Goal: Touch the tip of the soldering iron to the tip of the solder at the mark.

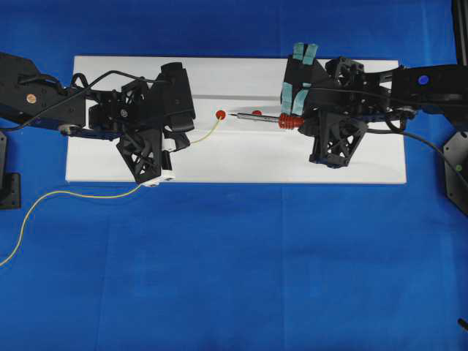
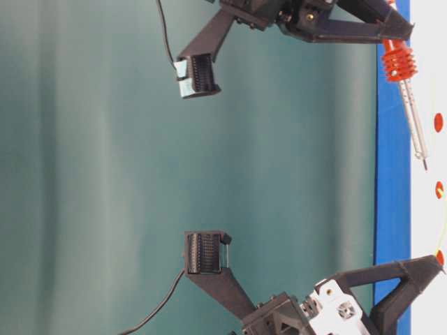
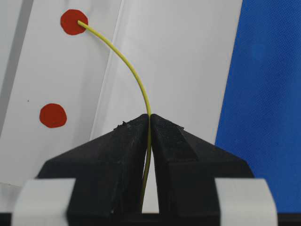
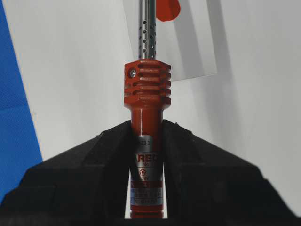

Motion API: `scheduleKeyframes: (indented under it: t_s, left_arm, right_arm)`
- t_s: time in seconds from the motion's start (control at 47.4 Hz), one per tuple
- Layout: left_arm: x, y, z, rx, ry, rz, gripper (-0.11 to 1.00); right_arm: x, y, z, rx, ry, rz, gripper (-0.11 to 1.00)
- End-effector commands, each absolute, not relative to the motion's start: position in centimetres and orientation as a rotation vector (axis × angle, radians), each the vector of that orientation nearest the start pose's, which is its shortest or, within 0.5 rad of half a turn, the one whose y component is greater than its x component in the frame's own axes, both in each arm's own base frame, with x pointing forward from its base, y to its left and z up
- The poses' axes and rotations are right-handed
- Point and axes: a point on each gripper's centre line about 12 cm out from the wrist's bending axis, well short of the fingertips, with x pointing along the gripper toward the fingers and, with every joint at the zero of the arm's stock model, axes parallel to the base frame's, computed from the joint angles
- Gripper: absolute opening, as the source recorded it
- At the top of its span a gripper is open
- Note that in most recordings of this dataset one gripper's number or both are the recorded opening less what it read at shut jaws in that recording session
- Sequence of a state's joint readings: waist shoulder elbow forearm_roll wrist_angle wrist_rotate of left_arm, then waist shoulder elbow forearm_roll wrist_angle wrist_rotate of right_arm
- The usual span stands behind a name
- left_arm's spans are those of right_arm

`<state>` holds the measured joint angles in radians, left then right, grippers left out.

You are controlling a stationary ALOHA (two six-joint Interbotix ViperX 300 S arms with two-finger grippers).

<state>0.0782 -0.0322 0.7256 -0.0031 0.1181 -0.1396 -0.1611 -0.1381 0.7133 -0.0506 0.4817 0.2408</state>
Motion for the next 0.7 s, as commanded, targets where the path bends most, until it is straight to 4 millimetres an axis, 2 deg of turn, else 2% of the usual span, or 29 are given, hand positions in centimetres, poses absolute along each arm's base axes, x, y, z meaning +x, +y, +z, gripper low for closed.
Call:
scheduleKeyframes:
  t_s: [0.0,0.675]
  left_arm:
    - [36.3,2.96,15.8,-0.167,0.781,0.133,0.03]
    - [36.3,2.95,15.8,-0.169,0.781,0.133,0.03]
  right_arm:
    - [33.19,-5.57,17.53,0.244,1.002,-0.264,0.06]
    - [33.99,-5.6,16.58,0.24,1.024,-0.261,0.06]
